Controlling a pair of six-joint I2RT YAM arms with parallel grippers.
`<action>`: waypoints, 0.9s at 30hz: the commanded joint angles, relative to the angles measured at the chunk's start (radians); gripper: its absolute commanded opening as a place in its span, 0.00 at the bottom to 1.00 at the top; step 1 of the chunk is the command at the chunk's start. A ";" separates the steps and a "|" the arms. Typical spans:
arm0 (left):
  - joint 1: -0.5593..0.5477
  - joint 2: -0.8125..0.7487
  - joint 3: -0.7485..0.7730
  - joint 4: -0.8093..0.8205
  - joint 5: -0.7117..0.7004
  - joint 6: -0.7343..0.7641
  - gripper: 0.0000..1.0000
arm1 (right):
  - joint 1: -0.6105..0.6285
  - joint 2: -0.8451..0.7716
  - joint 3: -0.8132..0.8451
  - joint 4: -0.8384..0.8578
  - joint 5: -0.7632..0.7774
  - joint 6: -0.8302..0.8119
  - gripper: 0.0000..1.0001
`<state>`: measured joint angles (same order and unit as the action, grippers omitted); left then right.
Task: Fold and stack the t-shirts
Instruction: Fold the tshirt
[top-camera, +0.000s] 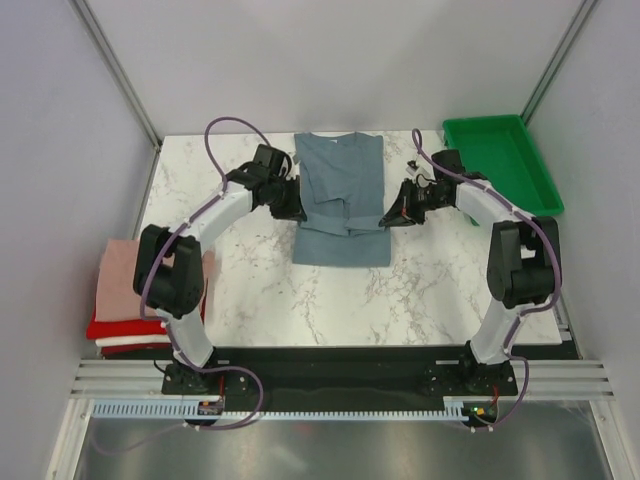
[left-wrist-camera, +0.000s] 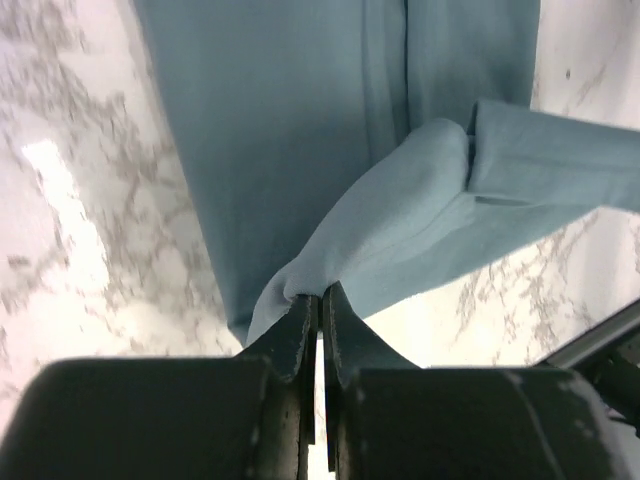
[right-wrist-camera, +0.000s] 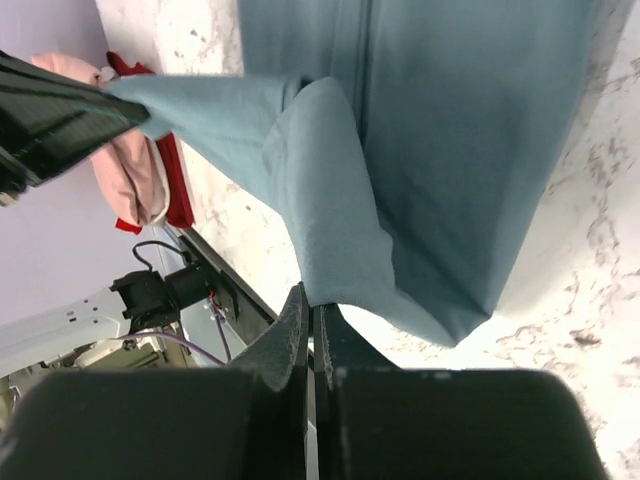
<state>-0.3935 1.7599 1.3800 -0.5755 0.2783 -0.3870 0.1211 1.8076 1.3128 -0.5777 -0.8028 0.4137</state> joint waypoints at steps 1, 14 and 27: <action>0.021 0.076 0.134 0.026 -0.019 0.086 0.02 | -0.001 0.067 0.074 0.021 0.019 -0.033 0.00; 0.099 0.289 0.301 0.009 0.016 0.086 0.02 | 0.000 0.291 0.308 0.025 0.083 -0.084 0.00; 0.136 0.175 0.190 -0.069 -0.118 0.071 0.64 | -0.075 0.150 0.153 0.001 0.042 -0.141 0.57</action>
<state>-0.2836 2.0808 1.6501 -0.6003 0.2054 -0.3119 0.0910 2.0914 1.5578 -0.5579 -0.6945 0.2840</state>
